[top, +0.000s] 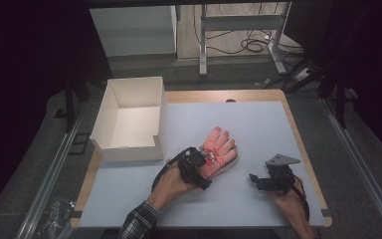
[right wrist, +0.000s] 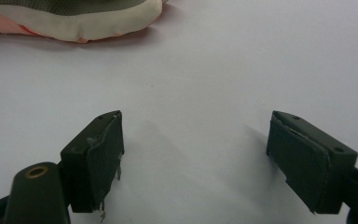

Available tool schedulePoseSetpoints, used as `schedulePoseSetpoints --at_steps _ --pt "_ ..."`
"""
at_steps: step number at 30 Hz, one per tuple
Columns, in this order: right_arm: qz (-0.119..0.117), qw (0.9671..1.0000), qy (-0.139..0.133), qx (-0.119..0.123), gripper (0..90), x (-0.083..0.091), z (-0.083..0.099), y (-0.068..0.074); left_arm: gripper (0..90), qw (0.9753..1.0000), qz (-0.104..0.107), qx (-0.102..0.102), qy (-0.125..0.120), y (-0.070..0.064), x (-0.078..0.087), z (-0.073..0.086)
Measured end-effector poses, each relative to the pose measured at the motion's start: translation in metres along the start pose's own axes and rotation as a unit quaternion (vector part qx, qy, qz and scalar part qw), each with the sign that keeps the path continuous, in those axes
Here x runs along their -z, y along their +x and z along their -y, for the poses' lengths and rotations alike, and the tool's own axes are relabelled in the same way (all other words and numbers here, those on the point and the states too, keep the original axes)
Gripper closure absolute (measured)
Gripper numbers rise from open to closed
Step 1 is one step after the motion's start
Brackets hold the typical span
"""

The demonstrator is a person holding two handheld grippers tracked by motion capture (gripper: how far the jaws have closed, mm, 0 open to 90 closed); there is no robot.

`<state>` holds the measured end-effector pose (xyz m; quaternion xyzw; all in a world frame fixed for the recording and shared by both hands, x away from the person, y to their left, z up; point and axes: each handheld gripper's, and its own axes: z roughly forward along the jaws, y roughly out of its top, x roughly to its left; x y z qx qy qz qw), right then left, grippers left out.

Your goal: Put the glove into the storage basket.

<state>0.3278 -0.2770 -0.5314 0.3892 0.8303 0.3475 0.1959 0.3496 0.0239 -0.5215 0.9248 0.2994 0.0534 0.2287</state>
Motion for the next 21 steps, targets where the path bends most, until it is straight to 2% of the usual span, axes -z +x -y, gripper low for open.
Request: schedulePoseSetpoints --at_steps 3,5,7,9,12,16,21 --pt "0.000 1.0000 0.000 0.000 19.0 0.000 0.000 0.000 10.2 1.0000 -0.001 0.004 0.000 -0.001 0.002 0.000" --pt "0.000 1.0000 0.000 0.000 19.0 0.000 0.000 0.000 18.4 1.0000 -0.004 0.006 -0.001 -0.002 0.005 0.000" --pt "0.000 1.0000 0.000 0.000 19.0 0.000 0.000 0.000 28.3 1.0000 -0.005 -0.003 -0.003 -0.002 0.008 0.000" --pt "0.000 1.0000 0.000 0.000 19.0 0.000 0.000 0.000 34.4 1.0000 -0.001 -0.007 -0.003 -0.002 0.011 -0.001" --pt "0.000 1.0000 0.000 0.000 19.0 0.000 0.000 0.000 37.6 0.9999 0.004 -0.010 -0.005 0.000 0.015 -0.002" --pt "0.000 1.0000 0.001 0.001 19.0 0.000 0.000 0.000 38.8 0.9999 0.013 -0.004 -0.008 0.004 0.021 -0.004" --pt "0.000 1.0000 0.000 0.000 19.0 0.000 0.000 0.000 38.8 0.9998 0.007 0.011 -0.017 0.010 0.033 -0.012"
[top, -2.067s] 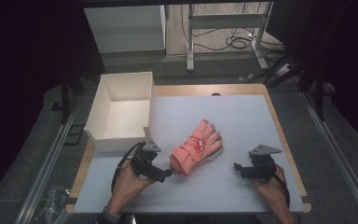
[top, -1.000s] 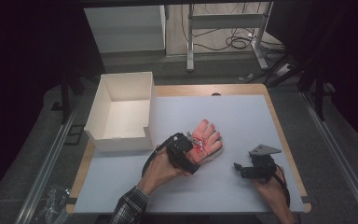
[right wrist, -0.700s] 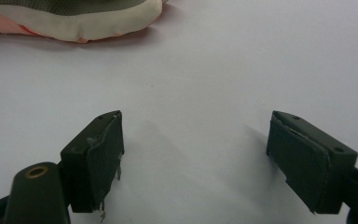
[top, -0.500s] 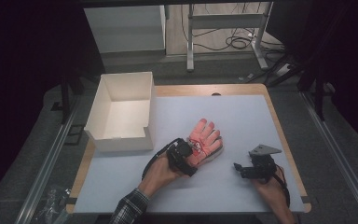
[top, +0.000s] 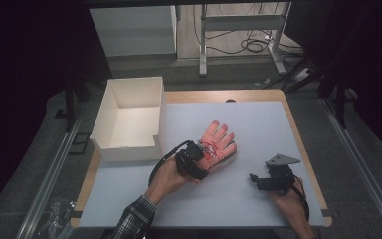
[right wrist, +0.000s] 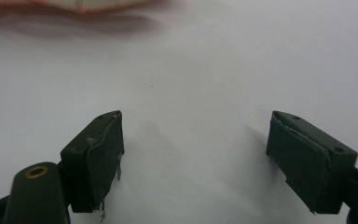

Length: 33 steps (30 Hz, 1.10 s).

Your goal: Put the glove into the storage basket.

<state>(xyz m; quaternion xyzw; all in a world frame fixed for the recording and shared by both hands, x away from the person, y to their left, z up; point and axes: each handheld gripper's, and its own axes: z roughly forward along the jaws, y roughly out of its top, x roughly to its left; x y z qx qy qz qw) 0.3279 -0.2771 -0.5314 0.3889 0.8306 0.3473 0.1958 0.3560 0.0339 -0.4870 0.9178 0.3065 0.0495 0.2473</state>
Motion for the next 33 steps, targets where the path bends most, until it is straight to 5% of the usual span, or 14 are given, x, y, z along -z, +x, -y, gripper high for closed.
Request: schedulePoseSetpoints --at_steps 23,33 --pt "-0.001 1.0000 -0.002 0.000 19.0 0.000 0.000 0.000 38.0 0.9972 -0.051 0.050 -0.023 0.045 0.066 -0.041" --pt "-0.001 1.0000 -0.001 0.000 19.0 0.000 0.000 0.000 37.9 0.9930 -0.078 0.081 -0.034 0.067 0.096 -0.054"
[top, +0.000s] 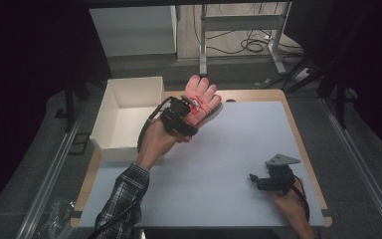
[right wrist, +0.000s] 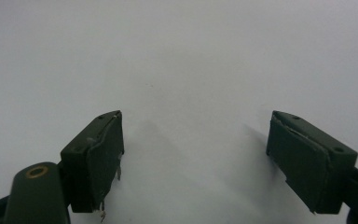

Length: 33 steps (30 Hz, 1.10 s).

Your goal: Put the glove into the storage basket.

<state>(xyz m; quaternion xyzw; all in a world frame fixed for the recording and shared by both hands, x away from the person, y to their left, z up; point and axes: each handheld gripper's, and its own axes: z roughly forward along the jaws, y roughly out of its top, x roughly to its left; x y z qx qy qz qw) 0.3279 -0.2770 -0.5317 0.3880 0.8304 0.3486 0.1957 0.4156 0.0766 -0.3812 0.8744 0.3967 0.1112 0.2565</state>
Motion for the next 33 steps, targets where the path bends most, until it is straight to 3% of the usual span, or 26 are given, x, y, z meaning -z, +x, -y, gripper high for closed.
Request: schedulePoseSetpoints --at_steps 4,10,17,27,33 --pt "0.000 1.0000 0.000 0.000 19.0 0.000 0.000 0.000 37.9 0.9999 -0.007 0.014 -0.002 0.011 0.008 -0.004" --pt "0.000 1.0000 0.000 0.000 19.0 0.000 0.000 0.000 37.7 0.9985 -0.035 0.042 0.000 0.033 0.021 -0.006" --pt "0.000 1.0000 0.000 0.000 19.0 0.000 0.000 0.000 37.3 0.9948 -0.062 0.080 -0.006 0.059 0.034 0.002" --pt "0.000 1.0000 0.000 0.000 19.0 0.000 0.000 0.000 37.1 0.9854 -0.098 0.139 -0.009 0.096 0.049 0.026" --pt "0.000 1.0000 0.000 -0.001 19.0 0.000 0.000 0.000 37.0 0.9765 -0.116 0.181 -0.010 0.117 0.053 0.046"
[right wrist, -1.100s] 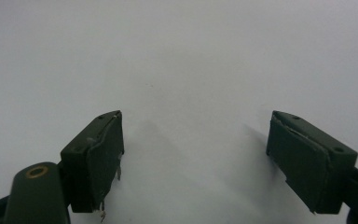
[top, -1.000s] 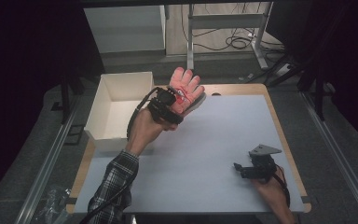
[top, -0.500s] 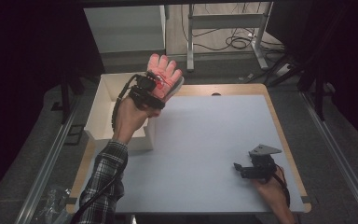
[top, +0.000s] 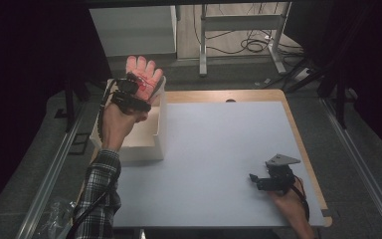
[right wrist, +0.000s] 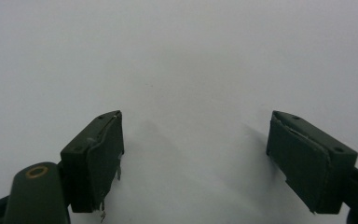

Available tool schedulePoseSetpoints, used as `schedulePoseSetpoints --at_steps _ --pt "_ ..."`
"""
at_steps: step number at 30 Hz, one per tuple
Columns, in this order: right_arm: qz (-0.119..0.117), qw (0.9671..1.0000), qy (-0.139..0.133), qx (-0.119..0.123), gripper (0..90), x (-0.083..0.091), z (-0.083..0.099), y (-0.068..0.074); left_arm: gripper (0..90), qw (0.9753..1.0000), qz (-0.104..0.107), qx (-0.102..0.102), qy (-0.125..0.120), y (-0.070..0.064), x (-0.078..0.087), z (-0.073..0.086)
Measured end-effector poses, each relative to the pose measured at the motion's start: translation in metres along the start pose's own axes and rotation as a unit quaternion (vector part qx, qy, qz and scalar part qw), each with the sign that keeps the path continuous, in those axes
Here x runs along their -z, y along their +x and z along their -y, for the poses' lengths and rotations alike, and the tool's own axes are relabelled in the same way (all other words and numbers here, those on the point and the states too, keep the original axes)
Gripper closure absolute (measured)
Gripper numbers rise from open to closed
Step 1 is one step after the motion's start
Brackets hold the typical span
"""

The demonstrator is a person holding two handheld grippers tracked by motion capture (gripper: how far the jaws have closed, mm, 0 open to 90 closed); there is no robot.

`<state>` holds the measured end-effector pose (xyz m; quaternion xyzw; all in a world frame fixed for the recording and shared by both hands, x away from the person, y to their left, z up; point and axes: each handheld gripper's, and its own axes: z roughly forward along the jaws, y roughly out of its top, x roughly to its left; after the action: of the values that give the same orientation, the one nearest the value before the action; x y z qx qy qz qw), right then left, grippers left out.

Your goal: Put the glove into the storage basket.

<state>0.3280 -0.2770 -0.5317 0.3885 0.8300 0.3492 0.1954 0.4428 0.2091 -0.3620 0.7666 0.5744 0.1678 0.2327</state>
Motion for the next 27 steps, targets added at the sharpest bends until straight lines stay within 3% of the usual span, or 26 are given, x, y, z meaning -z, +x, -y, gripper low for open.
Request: schedulePoseSetpoints --at_steps 7,15,20,27 --pt "0.001 1.0000 0.000 0.000 19.0 0.000 0.000 0.000 36.7 0.9997 -0.006 0.023 0.012 0.016 -0.015 0.012" --pt "0.001 1.0000 0.000 0.000 19.0 0.000 0.000 0.000 36.4 0.9985 -0.004 0.039 0.038 0.023 -0.052 0.021" --pt "0.001 1.0000 0.000 0.000 19.0 0.000 0.000 0.000 36.3 0.9974 -0.001 0.047 0.055 0.024 -0.075 0.025" --pt "0.001 1.0000 0.000 0.000 19.0 0.000 0.000 0.000 36.1 0.9965 0.006 0.049 0.068 0.019 -0.093 0.025"
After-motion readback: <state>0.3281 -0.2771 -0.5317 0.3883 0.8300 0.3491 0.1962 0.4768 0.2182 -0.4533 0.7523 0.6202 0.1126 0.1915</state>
